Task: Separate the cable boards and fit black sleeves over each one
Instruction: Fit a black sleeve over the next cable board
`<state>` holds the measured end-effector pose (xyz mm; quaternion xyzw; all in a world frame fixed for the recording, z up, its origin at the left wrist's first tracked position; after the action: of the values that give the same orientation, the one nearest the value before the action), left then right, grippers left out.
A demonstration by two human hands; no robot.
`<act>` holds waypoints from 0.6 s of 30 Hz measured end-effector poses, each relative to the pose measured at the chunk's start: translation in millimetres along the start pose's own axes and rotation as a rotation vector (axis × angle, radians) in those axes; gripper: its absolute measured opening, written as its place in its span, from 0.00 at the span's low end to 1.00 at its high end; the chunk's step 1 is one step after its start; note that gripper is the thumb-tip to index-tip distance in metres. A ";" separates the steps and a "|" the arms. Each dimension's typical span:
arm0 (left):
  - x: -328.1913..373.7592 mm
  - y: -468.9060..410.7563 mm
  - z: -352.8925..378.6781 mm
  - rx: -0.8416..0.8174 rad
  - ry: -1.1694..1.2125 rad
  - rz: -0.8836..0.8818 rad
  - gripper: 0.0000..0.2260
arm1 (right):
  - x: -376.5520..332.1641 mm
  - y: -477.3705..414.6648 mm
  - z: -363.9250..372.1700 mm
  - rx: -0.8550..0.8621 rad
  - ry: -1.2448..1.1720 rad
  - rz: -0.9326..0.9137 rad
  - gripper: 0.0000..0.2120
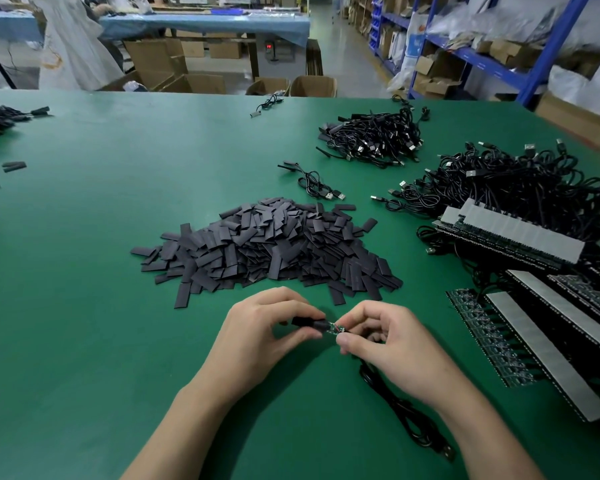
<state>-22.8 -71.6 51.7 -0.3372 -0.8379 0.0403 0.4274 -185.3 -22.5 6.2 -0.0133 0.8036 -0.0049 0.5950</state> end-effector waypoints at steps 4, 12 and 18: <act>6.2 1.8 6.1 -0.035 -0.001 0.038 0.07 | 3.1 0.1 3.6 -0.001 -0.030 0.015 0.13; 6.5 1.7 6.6 -0.028 0.031 0.031 0.07 | 4.6 -1.1 4.0 -0.014 -0.083 0.025 0.13; 3.2 1.2 2.7 0.011 0.079 0.005 0.07 | -1.2 -1.1 -0.4 0.006 -0.118 -0.005 0.08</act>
<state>-25.4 -68.2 51.7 -0.3382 -0.8193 0.0327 0.4618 -185.3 -23.5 7.5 -0.0138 0.7670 -0.0082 0.6414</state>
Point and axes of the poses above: each hand's wrist, its own y-axis away from the middle knuckle, its own z-axis out of the palm, x = y × z, the point moved 9 cm from there along -y, towards the middle knuckle, and after that the axes turned 7 degrees about -z, right-handed, at the moved point
